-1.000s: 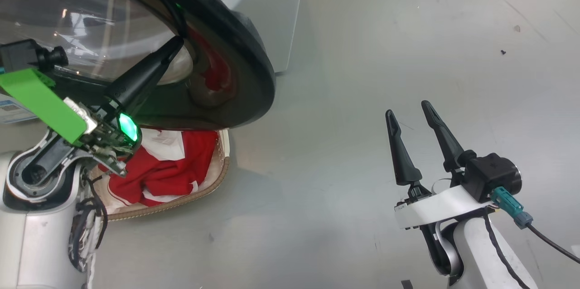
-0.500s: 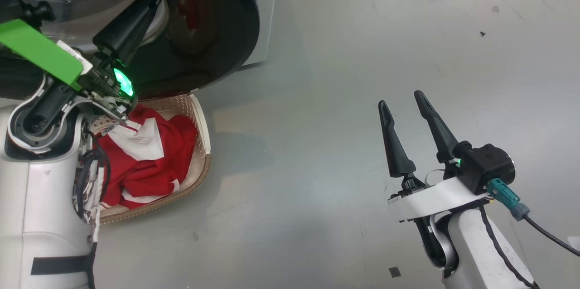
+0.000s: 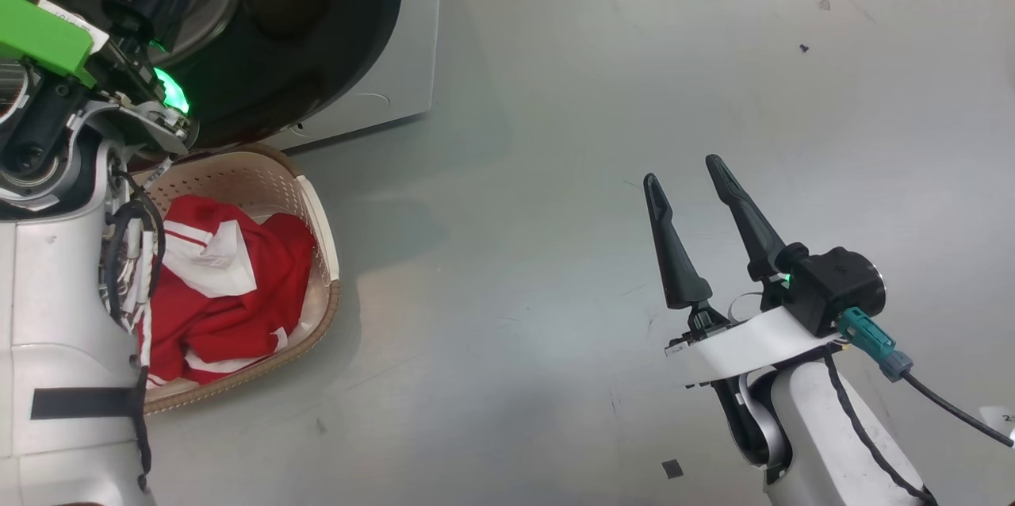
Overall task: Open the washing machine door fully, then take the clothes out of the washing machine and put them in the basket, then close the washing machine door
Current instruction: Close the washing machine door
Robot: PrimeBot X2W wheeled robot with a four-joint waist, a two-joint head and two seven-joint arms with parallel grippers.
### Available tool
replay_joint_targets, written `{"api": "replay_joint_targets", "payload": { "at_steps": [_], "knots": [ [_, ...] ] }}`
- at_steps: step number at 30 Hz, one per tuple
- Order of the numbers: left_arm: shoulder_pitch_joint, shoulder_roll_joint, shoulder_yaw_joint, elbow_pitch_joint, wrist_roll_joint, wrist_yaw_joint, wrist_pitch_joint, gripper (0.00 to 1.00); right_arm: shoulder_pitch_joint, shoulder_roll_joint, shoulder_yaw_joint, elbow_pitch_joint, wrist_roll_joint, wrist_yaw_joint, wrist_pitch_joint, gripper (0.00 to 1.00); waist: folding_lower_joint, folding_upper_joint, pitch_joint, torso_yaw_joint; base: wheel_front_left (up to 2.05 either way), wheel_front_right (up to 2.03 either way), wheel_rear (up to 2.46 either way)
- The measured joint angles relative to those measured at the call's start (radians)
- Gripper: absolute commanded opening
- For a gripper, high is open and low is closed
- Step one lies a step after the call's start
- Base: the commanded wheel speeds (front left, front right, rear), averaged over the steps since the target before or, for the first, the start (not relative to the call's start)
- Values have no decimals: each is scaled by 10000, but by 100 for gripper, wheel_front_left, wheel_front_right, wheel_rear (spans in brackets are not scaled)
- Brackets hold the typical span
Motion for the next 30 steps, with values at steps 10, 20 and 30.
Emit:
{"api": "replay_joint_targets", "payload": {
  "at_steps": [10,20,30],
  "knots": [
    [-244,-12,-265,665,82,-148,75,0,4,0,-242,23,0,-194,0,100,0,0,-75,69,0,0,0],
    [652,-6,-15,577,33,-242,244,0,27,0,-514,132,-153,-265,0,100,-1,0,-269,654,0,0,0],
    [2495,-295,1057,-1139,-324,-242,-67,0,252,-2,-671,443,-299,-245,0,100,-1,0,-776,1422,0,0,0]
  ]
}}
